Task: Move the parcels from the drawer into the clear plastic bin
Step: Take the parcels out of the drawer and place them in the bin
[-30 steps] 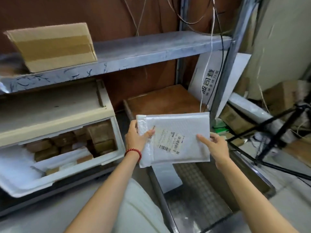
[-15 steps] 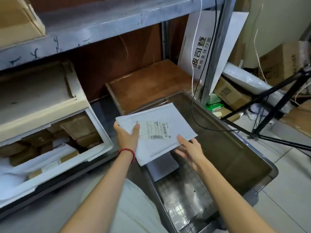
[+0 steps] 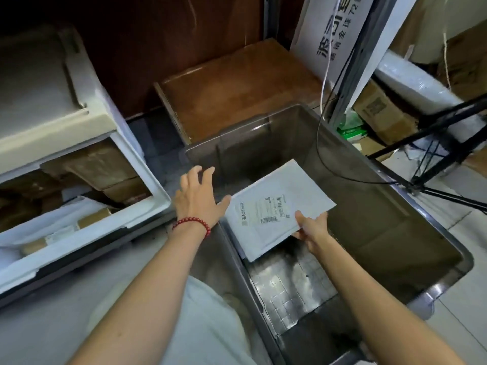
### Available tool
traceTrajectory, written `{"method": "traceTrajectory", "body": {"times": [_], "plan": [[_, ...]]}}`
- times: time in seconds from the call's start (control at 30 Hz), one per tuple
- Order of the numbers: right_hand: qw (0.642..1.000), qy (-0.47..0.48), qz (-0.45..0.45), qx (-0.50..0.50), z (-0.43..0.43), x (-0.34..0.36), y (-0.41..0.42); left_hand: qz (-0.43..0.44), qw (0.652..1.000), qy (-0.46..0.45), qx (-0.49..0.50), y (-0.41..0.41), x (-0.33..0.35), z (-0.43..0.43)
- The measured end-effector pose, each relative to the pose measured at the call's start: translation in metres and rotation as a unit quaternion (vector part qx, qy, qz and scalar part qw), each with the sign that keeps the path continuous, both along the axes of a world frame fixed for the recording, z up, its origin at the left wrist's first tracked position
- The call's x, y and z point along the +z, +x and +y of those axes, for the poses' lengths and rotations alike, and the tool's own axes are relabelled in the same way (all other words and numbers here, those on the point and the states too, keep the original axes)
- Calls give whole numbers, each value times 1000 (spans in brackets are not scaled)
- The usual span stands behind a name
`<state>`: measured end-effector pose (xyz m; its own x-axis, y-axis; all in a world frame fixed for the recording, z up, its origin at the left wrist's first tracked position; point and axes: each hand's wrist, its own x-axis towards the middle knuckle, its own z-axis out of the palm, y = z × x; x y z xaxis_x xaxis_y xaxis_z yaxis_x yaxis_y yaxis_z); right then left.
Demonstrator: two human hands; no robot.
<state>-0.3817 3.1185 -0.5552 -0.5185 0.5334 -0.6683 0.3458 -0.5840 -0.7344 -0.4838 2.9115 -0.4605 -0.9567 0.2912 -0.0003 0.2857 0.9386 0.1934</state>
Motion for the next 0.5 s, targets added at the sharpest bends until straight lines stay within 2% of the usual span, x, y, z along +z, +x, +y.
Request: {"method": "traceTrajectory", "body": {"times": [0.3, 0.5], "plan": [[996, -12, -65, -57, -27, -63, -43, 87, 996, 35, -9, -1, -18, -6], [998, 7, -67, -18, -27, -84, -76, 91, 991, 99, 16, -1, -19, -6]]}}
